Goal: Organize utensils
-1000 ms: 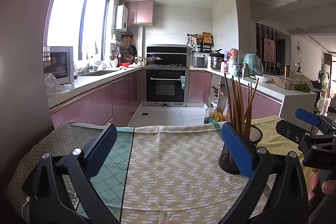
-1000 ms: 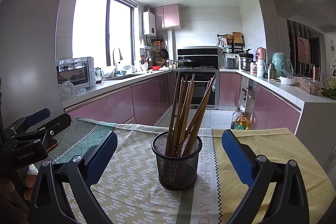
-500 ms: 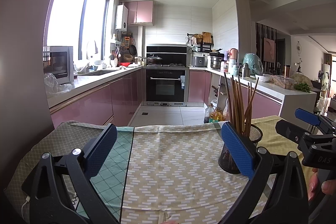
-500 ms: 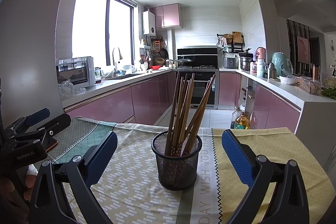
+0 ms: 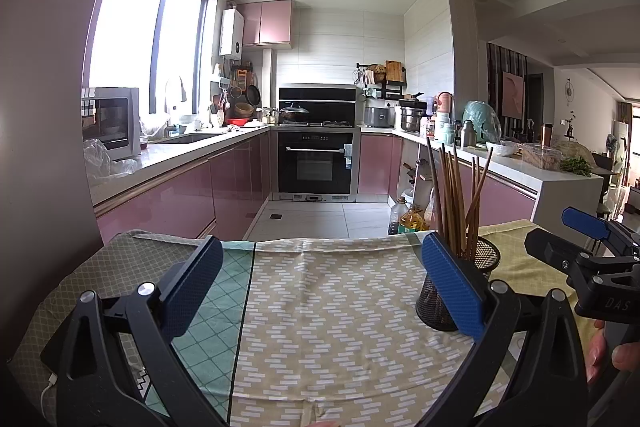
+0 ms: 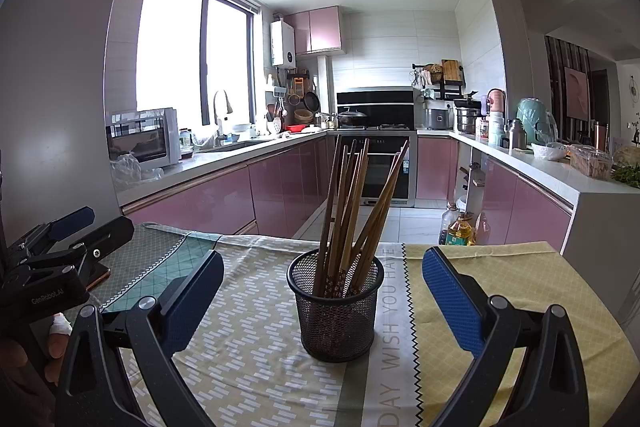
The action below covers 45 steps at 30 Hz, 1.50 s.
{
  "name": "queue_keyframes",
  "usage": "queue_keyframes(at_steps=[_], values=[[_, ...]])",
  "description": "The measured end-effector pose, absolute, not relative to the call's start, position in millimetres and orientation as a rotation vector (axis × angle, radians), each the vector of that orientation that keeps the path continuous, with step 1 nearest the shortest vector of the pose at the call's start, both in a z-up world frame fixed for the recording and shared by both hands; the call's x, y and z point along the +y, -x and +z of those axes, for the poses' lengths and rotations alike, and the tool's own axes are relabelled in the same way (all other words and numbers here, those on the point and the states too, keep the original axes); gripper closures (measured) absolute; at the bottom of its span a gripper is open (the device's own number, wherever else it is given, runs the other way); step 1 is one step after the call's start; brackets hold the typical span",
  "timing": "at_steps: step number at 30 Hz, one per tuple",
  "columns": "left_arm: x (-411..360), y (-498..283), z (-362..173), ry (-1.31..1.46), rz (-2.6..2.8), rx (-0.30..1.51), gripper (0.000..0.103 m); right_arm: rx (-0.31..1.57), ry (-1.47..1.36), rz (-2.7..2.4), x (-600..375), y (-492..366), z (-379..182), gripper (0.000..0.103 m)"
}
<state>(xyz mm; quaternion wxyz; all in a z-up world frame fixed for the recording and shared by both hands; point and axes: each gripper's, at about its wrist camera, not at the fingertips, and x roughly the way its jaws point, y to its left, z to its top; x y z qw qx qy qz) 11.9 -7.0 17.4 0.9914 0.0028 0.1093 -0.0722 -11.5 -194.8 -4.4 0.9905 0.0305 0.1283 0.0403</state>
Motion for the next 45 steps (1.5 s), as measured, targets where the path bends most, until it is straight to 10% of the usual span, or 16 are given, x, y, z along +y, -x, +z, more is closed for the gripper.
queue_keyframes(at_steps=[45], values=[[-12.4, -7.5, 15.3, 0.009, -0.116, 0.230, 0.005, 0.267, -0.063, 0.077, -197.7, 11.0, -4.6, 0.007]])
